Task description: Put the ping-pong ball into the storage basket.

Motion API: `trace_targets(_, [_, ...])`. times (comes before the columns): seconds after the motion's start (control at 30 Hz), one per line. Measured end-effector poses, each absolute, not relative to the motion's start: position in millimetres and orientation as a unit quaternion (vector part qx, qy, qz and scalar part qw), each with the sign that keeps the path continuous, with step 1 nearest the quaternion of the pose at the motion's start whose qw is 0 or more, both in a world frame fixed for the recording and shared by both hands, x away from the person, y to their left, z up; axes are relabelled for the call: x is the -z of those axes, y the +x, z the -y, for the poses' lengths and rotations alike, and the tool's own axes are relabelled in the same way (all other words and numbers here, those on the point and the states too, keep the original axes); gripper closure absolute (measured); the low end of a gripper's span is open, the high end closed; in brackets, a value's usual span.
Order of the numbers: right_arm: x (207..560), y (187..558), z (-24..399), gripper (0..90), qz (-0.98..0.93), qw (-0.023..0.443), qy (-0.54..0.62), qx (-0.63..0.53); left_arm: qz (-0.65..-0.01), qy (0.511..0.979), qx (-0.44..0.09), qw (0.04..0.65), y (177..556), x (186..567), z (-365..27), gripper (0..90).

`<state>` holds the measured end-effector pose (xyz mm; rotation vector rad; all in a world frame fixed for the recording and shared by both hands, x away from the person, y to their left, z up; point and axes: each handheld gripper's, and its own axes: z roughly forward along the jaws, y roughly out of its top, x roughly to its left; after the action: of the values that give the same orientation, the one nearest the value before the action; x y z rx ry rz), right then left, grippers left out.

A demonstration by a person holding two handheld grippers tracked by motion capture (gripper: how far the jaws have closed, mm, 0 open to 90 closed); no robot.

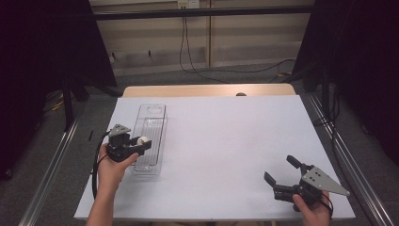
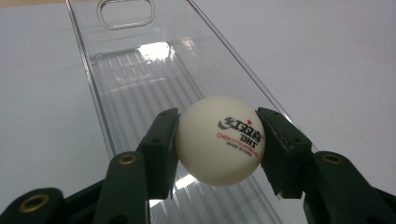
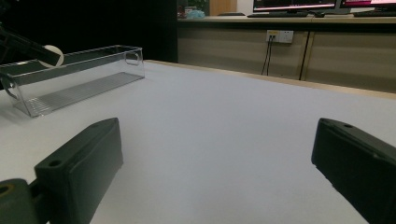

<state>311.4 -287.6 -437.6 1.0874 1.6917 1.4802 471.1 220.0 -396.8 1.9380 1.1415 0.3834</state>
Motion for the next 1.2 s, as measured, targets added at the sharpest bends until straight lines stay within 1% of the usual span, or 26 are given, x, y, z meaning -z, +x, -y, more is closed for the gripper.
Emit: trace_targets(1.2, [437.1, 310.9, 287.2, 1.7, -0.644, 0.318, 0.412, -0.561, -0.457, 0.774, -0.157, 0.409, 472.1, 399.5, -220.0, 50.6])
